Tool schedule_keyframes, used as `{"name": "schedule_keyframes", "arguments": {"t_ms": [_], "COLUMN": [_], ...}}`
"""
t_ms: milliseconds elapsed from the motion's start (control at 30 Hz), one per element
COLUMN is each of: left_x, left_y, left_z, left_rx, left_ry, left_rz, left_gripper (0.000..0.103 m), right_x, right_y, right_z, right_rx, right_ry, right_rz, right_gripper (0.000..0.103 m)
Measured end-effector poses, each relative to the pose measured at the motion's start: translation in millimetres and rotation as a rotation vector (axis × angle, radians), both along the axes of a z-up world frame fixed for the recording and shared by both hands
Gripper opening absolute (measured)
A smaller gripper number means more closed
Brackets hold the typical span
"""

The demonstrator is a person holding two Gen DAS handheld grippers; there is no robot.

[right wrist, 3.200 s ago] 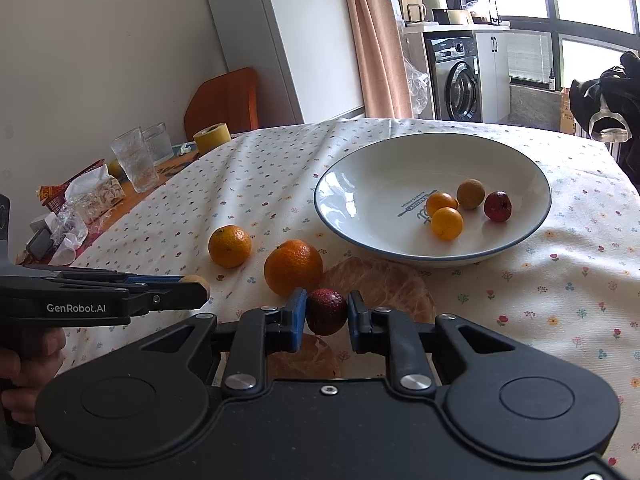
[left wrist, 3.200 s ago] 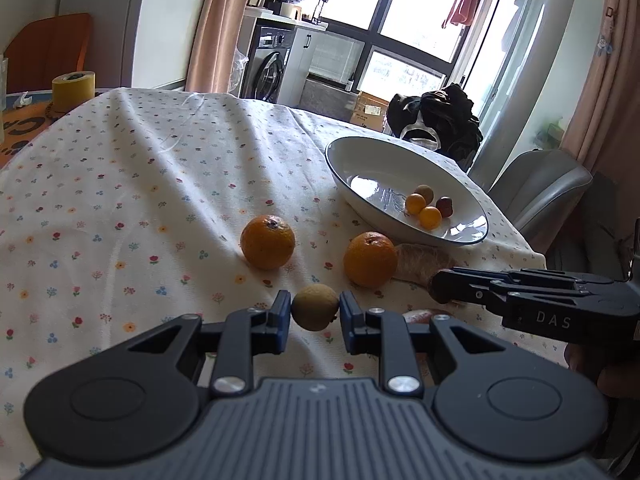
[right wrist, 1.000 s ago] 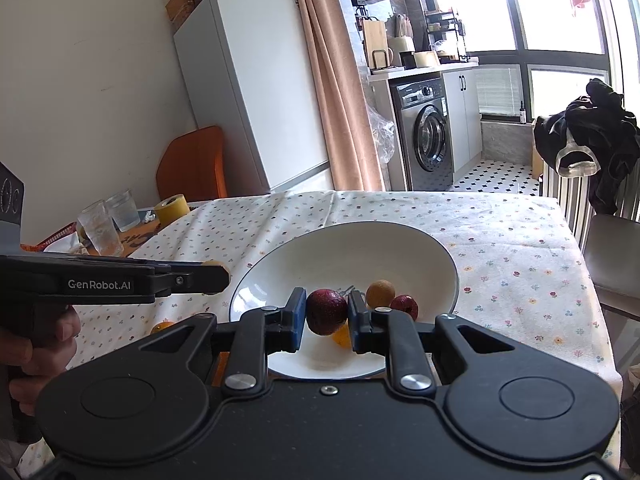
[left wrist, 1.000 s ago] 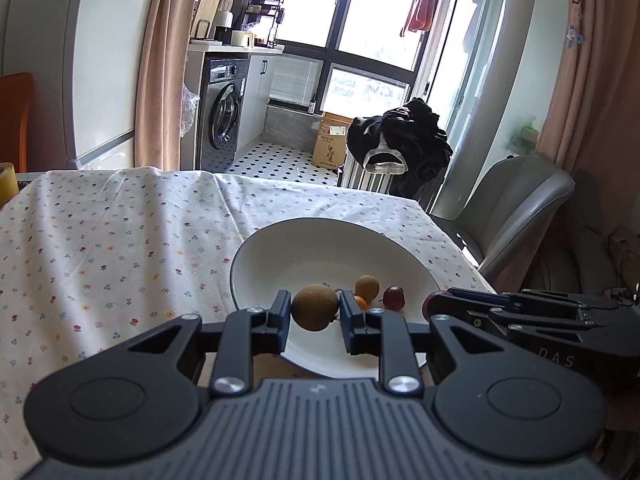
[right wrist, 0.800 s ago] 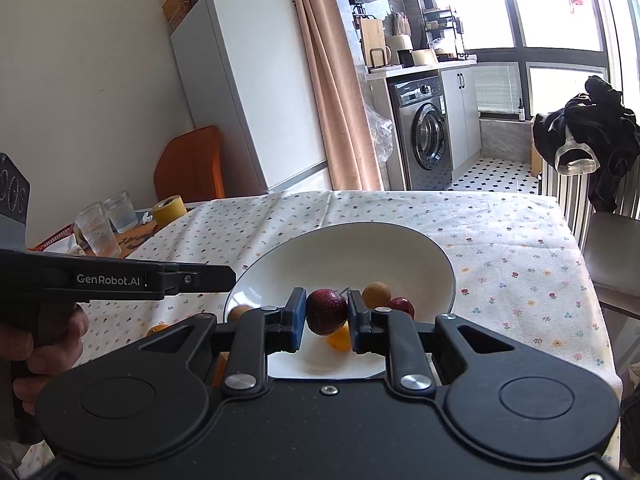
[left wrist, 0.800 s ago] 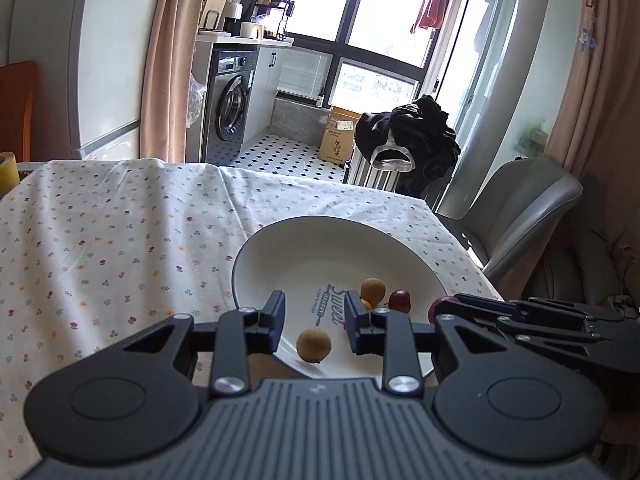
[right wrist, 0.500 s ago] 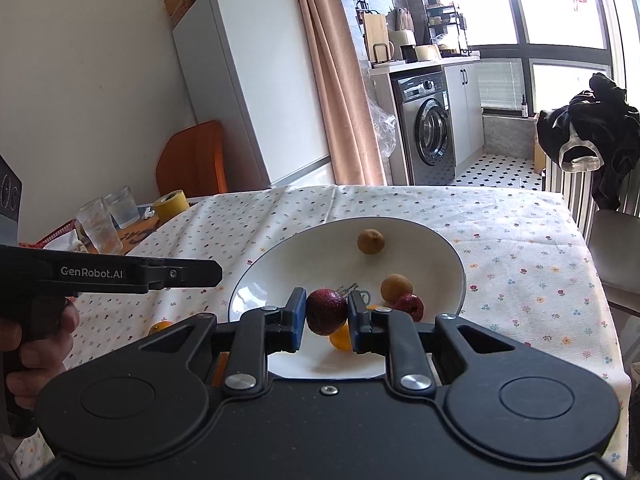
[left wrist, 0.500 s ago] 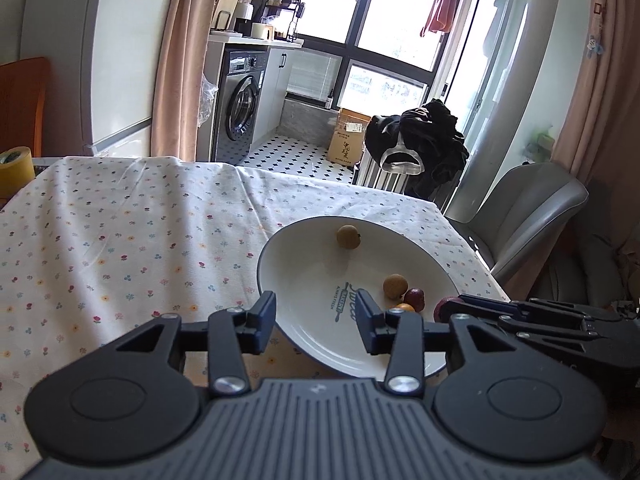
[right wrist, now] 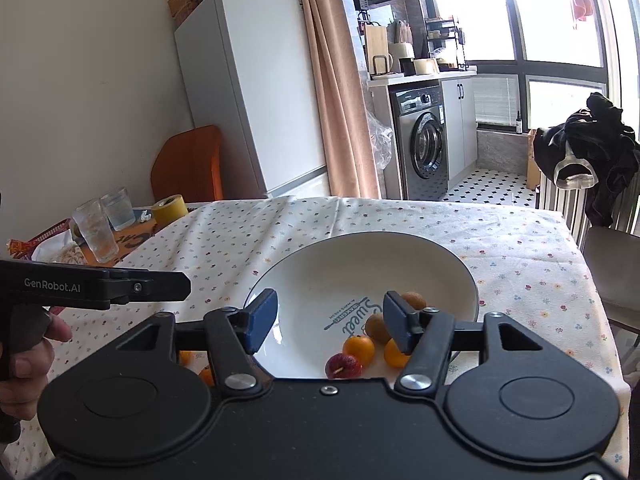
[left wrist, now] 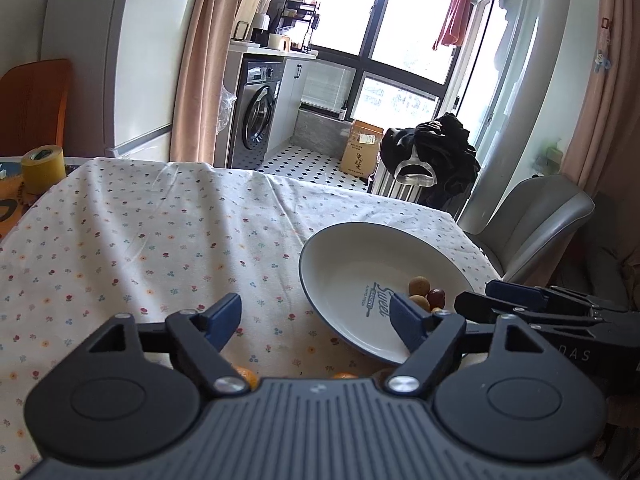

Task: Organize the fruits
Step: 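Withdraw both open tools from the bowl toward the two oranges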

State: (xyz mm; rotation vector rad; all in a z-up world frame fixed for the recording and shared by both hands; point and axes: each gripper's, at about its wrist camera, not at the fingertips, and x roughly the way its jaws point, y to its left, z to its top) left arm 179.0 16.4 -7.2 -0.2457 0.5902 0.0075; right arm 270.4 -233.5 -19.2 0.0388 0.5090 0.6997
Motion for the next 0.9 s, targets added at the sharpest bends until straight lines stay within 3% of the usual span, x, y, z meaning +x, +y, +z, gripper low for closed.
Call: {"name": "schedule_keyframes", "arguments": {"t_ms": [67, 367, 533, 900], "left_x": [-2, -16, -25, -46], "left_y": [3, 16, 15, 16], "left_z": [0, 3, 5, 6], "left_rx": [-0.006, -0.02, -0.019, -0.02], "left_ry": [0.007, 0.01, -0.016, -0.04], "left_rz": [0.003, 0.029, 0.014, -0.023], "left_gripper": [0.083, 0.087, 0.102, 0.103], "right_x": [-3, -17, -29, -51], "right_y": [-1, -10, -15, -22], "right_z": [1, 3, 5, 7], "right_rx": [0.002, 0.013, 0.013, 0.036], "right_ry": [-0.005, -0.017, -0.024, -0.038], "right_rz": [-0.013, -0.081, -0.112, -0.158], "right_gripper": [0.076, 0.1, 0.103, 0.103]}}
